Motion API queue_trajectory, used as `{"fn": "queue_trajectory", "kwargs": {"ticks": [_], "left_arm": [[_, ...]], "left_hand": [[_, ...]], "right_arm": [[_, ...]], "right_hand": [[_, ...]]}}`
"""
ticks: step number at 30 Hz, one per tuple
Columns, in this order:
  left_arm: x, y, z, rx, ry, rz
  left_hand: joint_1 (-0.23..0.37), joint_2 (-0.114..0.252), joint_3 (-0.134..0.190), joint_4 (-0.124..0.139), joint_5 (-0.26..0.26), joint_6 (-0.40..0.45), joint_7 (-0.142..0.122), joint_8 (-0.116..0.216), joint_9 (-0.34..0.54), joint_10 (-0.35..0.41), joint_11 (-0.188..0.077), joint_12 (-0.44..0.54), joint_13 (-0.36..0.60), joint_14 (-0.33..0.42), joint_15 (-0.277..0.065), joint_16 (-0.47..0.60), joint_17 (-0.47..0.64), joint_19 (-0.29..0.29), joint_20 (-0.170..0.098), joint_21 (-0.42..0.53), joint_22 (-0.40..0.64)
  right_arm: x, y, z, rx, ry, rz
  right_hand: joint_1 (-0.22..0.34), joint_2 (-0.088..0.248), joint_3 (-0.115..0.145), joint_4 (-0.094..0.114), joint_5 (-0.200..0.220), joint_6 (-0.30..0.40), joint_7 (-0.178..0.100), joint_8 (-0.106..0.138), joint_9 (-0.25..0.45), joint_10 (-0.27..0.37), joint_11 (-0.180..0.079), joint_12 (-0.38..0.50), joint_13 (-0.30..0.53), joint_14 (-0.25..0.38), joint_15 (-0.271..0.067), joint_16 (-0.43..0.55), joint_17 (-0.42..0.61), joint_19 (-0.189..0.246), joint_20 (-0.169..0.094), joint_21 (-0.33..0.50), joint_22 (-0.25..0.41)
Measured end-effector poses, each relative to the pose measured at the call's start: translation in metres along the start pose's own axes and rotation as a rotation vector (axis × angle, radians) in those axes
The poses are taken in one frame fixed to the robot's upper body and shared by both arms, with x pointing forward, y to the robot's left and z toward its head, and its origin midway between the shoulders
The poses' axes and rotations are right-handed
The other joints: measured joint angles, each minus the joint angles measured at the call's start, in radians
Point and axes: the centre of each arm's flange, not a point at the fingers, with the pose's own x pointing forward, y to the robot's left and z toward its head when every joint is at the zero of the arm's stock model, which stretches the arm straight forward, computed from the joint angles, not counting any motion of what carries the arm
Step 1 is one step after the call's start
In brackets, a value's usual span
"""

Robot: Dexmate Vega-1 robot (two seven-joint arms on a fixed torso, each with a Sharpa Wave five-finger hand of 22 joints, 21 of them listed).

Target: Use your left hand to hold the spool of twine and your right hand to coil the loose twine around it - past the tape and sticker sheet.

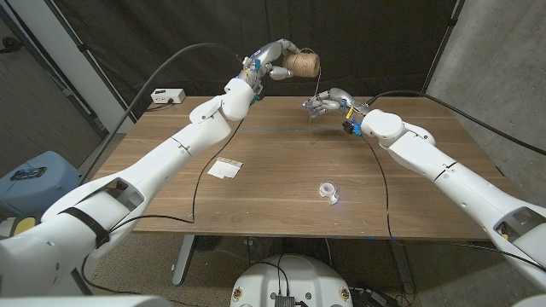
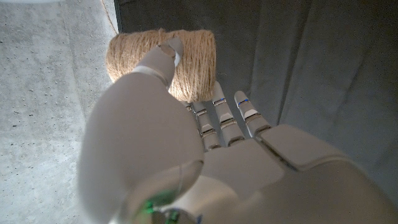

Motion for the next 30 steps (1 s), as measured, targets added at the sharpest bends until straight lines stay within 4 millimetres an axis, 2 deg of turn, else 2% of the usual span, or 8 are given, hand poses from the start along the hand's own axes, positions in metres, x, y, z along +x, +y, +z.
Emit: {"fn": "queue_trajectory", "kwargs": {"ticks": [20, 30], "left_arm": [[-0.019, 0.011, -0.006, 0.035, 0.048, 0.003], [-0.027, 0.015, -0.007, 0.039, 0.057, 0.007]], "left_hand": [[0.000, 0.000, 0.000, 0.000, 0.000, 0.000, 0.000, 0.000, 0.000, 0.000, 0.000, -0.006, 0.000, 0.000, 0.000, 0.002, 0.002, -0.004, 0.004, 0.000, 0.000], [0.000, 0.000, 0.000, 0.000, 0.000, 0.000, 0.000, 0.005, 0.000, 0.000, 0.000, -0.003, 0.000, 0.000, 0.000, 0.004, 0.002, -0.004, 0.004, 0.000, 0.000]], "right_arm": [[-0.004, 0.039, 0.017, 0.022, -0.025, 0.057], [-0.007, 0.051, 0.021, 0.028, -0.026, 0.077]], "right_hand": [[0.000, 0.000, 0.000, 0.000, 0.000, 0.001, 0.002, -0.004, -0.001, 0.000, 0.000, 0.000, 0.000, 0.000, 0.000, 0.000, -0.001, 0.000, 0.000, 0.000, 0.000], [0.000, 0.000, 0.000, 0.000, 0.000, 0.001, 0.002, -0.005, 0.000, 0.000, 0.000, 0.000, 0.000, -0.001, 0.001, 0.000, 0.000, 0.000, 0.000, 0.000, 0.000]]}}
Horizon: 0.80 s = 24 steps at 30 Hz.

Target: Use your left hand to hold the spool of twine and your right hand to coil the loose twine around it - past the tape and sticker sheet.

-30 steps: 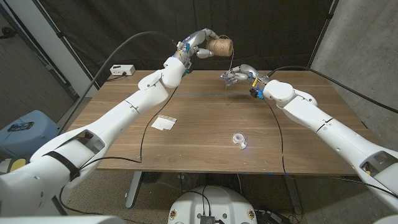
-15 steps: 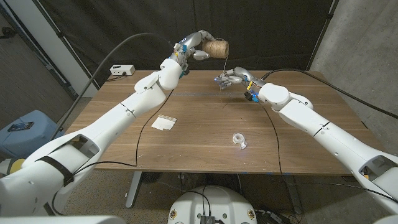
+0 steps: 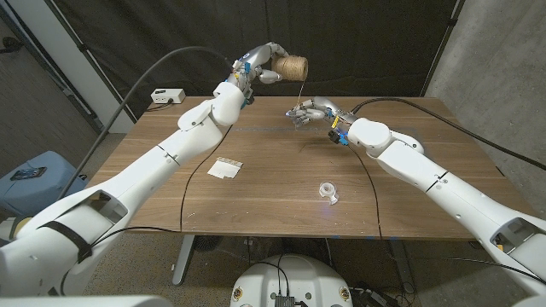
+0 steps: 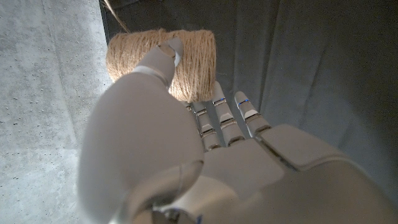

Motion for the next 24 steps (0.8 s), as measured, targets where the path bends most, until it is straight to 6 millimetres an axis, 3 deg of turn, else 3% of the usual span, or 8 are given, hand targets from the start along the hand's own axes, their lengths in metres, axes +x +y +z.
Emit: {"fn": "queue_trajectory", "kwargs": {"ticks": [24], "left_arm": [[-0.007, 0.001, 0.003, -0.008, -0.001, 0.002]], "left_hand": [[0.000, 0.000, 0.000, 0.000, 0.000, 0.000, 0.000, 0.000, 0.000, 0.000, 0.000, 0.000, 0.000, 0.000, 0.000, -0.001, -0.001, 0.000, 0.000, 0.004, 0.000]], "right_arm": [[-0.010, 0.023, 0.012, 0.003, -0.020, 0.032]], "right_hand": [[0.000, 0.000, 0.000, 0.000, 0.000, -0.002, 0.001, -0.001, 0.000, 0.000, 0.000, 0.000, 0.000, 0.000, 0.000, 0.000, 0.000, 0.000, 0.000, 0.008, 0.000]]}}
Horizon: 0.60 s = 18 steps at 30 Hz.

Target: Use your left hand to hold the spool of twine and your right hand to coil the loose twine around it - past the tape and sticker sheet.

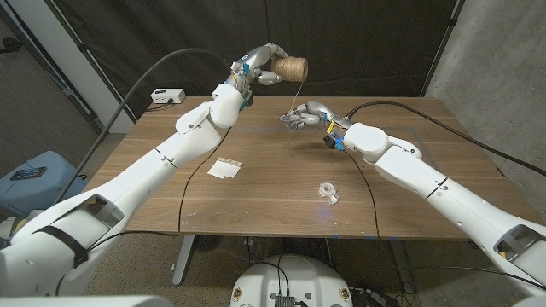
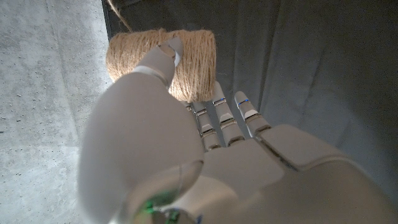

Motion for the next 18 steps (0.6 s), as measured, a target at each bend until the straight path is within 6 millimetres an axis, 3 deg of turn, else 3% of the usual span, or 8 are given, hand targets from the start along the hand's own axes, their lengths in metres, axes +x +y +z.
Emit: {"fn": "queue_trajectory", "kwargs": {"ticks": [12, 18], "left_arm": [[-0.002, -0.005, 0.000, 0.009, 0.003, -0.008], [-0.002, -0.008, -0.004, 0.011, 0.012, -0.015]], "left_hand": [[0.000, 0.000, 0.000, 0.000, 0.000, 0.000, 0.000, 0.000, 0.000, 0.000, 0.000, -0.002, 0.000, 0.000, 0.000, -0.003, 0.000, 0.000, 0.000, 0.000, 0.000], [0.000, 0.000, 0.000, 0.000, 0.000, 0.000, 0.000, 0.000, 0.000, 0.000, 0.000, -0.003, 0.000, 0.000, 0.000, -0.003, 0.000, 0.000, 0.000, 0.000, 0.000]], "right_arm": [[-0.007, 0.000, 0.011, -0.010, -0.029, 0.001], [-0.008, 0.000, 0.014, -0.012, -0.039, 0.008]], "right_hand": [[0.000, 0.000, -0.003, -0.003, 0.000, 0.000, 0.000, -0.003, 0.000, 0.000, 0.000, 0.000, 0.000, 0.000, 0.000, -0.007, 0.000, -0.004, 0.004, 0.000, 0.000], [-0.034, -0.019, -0.030, 0.024, -0.004, -0.063, 0.015, -0.022, 0.003, -0.052, 0.020, -0.018, 0.004, -0.031, 0.009, -0.021, 0.003, -0.036, 0.010, 0.000, 0.000]]}}
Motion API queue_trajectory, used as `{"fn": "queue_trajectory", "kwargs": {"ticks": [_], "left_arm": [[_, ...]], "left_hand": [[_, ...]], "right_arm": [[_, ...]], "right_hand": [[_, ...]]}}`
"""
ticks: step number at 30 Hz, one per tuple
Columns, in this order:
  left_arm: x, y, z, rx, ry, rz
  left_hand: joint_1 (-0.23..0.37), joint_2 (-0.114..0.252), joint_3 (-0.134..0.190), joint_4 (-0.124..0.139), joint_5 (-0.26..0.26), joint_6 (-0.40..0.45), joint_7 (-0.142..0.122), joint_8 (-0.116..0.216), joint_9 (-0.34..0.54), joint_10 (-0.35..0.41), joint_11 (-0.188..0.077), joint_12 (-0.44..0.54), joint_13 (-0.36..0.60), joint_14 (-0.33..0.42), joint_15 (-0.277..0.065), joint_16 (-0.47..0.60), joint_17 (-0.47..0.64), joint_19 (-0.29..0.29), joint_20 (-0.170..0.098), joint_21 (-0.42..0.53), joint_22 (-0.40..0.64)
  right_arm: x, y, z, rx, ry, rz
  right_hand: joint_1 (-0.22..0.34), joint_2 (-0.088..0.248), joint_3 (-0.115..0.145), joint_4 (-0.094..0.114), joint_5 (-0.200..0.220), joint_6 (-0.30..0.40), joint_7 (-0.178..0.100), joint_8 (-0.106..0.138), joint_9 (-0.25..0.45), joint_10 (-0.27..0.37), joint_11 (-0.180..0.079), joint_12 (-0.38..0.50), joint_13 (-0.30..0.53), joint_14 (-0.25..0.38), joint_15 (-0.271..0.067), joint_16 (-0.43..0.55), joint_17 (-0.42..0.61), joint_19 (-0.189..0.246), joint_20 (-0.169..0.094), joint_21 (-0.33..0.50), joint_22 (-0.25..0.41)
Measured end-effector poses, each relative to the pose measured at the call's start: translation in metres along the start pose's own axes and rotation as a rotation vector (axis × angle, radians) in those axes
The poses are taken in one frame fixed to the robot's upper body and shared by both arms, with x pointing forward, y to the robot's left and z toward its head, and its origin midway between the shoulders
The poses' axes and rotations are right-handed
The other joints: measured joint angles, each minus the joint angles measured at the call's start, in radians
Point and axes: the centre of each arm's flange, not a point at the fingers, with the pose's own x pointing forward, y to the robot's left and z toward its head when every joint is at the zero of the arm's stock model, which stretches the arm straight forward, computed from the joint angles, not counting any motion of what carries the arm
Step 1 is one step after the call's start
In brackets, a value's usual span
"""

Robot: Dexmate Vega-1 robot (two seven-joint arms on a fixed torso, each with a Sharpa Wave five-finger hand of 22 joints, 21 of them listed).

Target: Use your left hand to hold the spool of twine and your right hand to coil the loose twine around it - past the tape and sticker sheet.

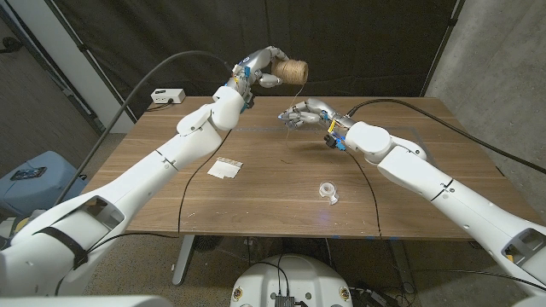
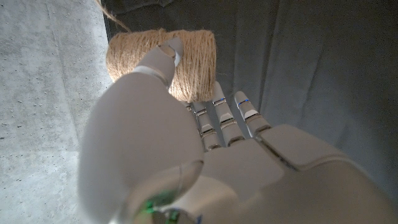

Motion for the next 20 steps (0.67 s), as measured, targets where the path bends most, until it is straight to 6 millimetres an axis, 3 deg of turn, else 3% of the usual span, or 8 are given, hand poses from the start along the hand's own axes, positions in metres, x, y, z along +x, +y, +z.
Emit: {"fn": "queue_trajectory", "kwargs": {"ticks": [9, 15, 20], "left_arm": [[0.003, -0.001, -0.005, -0.005, 0.003, -0.004], [0.004, -0.002, -0.009, -0.006, 0.008, -0.007], [0.006, 0.000, -0.012, -0.012, 0.007, -0.003]], "left_hand": [[0.000, 0.000, 0.000, 0.000, -0.002, 0.000, 0.000, 0.000, 0.000, 0.000, 0.000, 0.003, 0.000, 0.000, 0.000, 0.000, 0.000, 0.000, 0.000, 0.003, 0.000], [0.000, 0.000, 0.000, 0.000, -0.001, 0.000, 0.000, 0.000, 0.000, 0.000, 0.000, 0.003, 0.000, 0.000, 0.000, -0.003, 0.000, 0.000, 0.000, 0.004, 0.000], [0.000, 0.000, 0.000, 0.000, 0.000, 0.000, 0.000, 0.000, 0.000, 0.000, 0.000, 0.003, 0.000, 0.000, 0.000, -0.004, 0.000, 0.000, 0.000, 0.004, 0.000]], "right_arm": [[0.005, 0.001, 0.001, 0.003, -0.005, 0.021], [0.009, 0.003, 0.000, 0.005, -0.003, 0.046], [0.016, 0.003, 0.000, 0.003, -0.001, 0.067]], "right_hand": [[-0.037, -0.008, -0.027, 0.010, -0.004, -0.044, 0.016, -0.008, 0.002, -0.035, 0.025, -0.007, 0.005, -0.041, 0.012, -0.003, 0.018, -0.015, 0.005, -0.007, -0.002], [-0.076, -0.019, -0.060, 0.010, -0.004, -0.148, 0.029, -0.024, 0.001, -0.102, 0.070, -0.014, 0.010, -0.116, 0.026, -0.010, 0.045, -0.063, 0.017, -0.028, -0.002], [-0.098, -0.029, -0.075, 0.014, -0.004, -0.228, 0.047, -0.027, -0.001, -0.140, 0.089, -0.014, 0.015, -0.143, 0.033, -0.010, 0.060, -0.080, 0.020, -0.032, -0.007]]}}
